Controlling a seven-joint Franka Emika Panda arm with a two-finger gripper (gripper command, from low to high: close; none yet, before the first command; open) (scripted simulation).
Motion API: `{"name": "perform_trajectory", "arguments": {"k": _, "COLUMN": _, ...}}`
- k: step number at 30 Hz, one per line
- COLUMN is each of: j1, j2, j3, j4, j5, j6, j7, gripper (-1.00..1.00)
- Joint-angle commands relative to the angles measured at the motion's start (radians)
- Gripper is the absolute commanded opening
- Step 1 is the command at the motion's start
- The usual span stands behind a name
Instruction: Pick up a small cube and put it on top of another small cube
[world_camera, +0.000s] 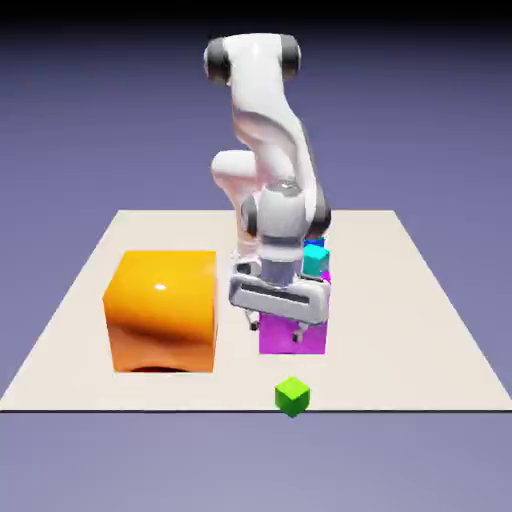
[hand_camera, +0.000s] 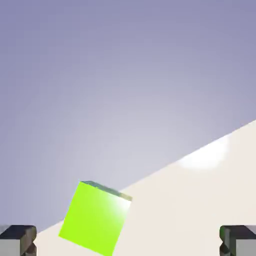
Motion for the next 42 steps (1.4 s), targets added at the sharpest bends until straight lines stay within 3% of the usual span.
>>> {"name": "perform_trajectory", "arguments": {"k": 1, "j1": -0.019, "j2": 0.036, "j3": 0.022, "j4": 0.021, "j5": -0.012, "j6": -0.019, "j7": 0.041, "gripper": 0.0}}
{"name": "perform_trajectory", "arguments": {"k": 8, "j1": -0.151, "j2": 0.282, "j3": 0.174, "j4": 0.167, "j5": -0.096, "j6": -0.145, "j7": 0.319, "gripper": 0.0}}
{"name": "perform_trajectory", "arguments": {"k": 14, "j1": -0.048, "j2": 0.43, "j3": 0.049, "j4": 0.195, "j5": -0.208, "j6": -0.026, "j7": 0.391, "gripper": 0.0}}
{"name": "perform_trajectory", "arguments": {"k": 15, "j1": -0.048, "j2": 0.43, "j3": 0.049, "j4": 0.195, "j5": -0.208, "j6": -0.026, "j7": 0.391, "gripper": -1.0}}
{"name": "perform_trajectory", "arguments": {"k": 20, "j1": -0.149, "j2": 0.285, "j3": 0.172, "j4": 0.168, "j5": -0.099, "j6": -0.143, "j7": 0.32, "gripper": -1.0}}
{"name": "perform_trajectory", "arguments": {"k": 42, "j1": 0.375, "j2": -0.499, "j3": 0.115, "j4": -0.198, "j5": -0.174, "j6": -0.273, "j7": -0.087, "gripper": -1.0}}
